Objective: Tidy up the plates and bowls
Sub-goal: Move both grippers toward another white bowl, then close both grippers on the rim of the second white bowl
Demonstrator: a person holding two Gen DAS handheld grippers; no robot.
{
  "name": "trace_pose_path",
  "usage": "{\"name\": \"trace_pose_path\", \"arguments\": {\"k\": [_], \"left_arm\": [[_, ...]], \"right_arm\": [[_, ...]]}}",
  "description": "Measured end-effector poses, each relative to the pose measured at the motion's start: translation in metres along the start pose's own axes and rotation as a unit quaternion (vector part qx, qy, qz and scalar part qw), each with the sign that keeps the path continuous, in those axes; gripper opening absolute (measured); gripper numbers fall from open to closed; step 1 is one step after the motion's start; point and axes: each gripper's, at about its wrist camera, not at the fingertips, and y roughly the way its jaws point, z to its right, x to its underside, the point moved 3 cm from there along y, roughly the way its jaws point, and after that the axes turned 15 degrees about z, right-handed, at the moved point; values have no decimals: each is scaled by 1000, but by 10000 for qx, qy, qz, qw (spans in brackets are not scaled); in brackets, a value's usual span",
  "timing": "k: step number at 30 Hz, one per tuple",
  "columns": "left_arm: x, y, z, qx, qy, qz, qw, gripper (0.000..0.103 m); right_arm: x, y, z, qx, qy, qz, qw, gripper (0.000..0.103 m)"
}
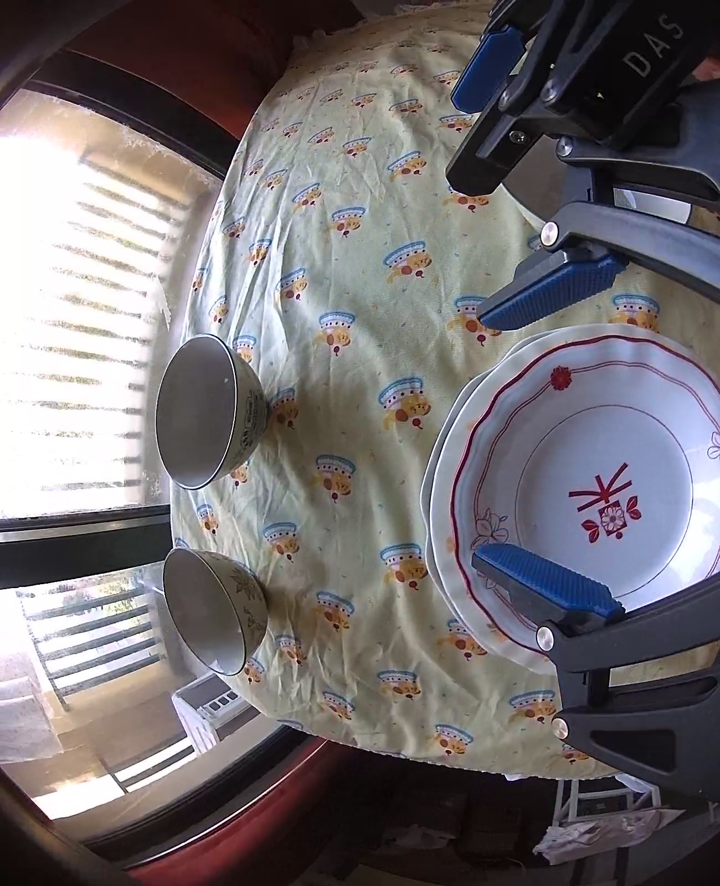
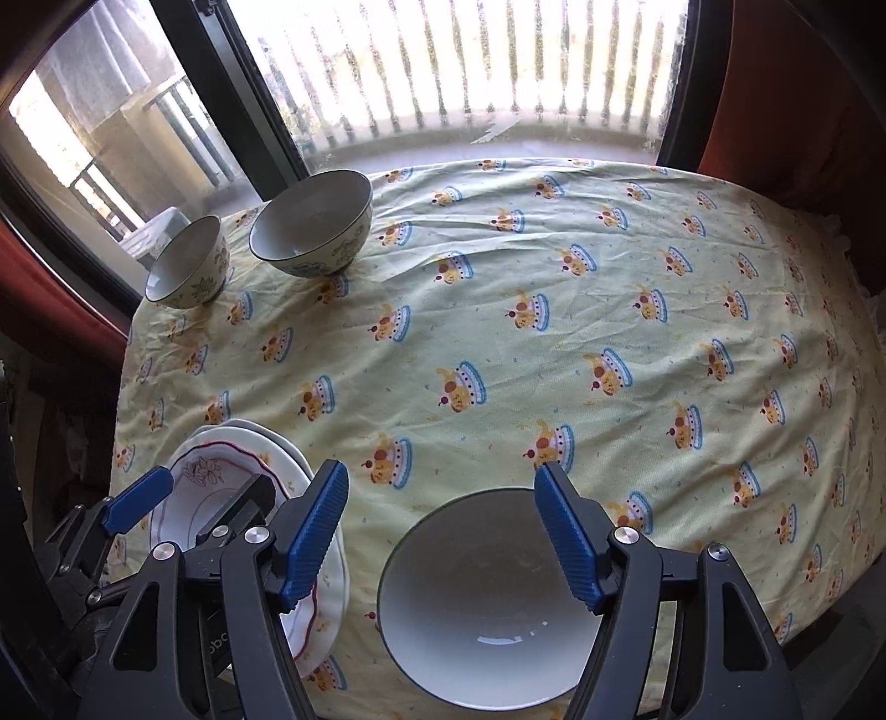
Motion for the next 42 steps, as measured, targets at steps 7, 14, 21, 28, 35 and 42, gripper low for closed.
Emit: {"name": "trace_pose_path", "arguments": {"k": [7, 14, 21, 28, 35, 42], "left_arm": [[-34, 8, -40, 86, 114, 246, 9996, 81], [-67, 30, -89, 200, 100, 306, 9993, 71], [-101, 52, -129, 101, 390, 556, 9976, 66], [-129, 86, -163, -85, 391, 683, 9969, 61], [-151, 125, -183, -235, 310, 704, 9968, 52], [-164, 162, -193, -290, 313, 628, 9971, 48]], "right_arm": [[-24, 7, -47, 122, 68, 259, 9996, 73], [-49, 24, -103, 268, -100, 545, 9981, 73], [-71, 50, -153, 294, 45, 670, 9973, 67], [-95, 85, -197, 253, -36, 762, 9968, 60], [-116, 127, -225, 200, -86, 749, 9970, 55], [-129, 169, -241, 212, -73, 652, 9976, 49]]}}
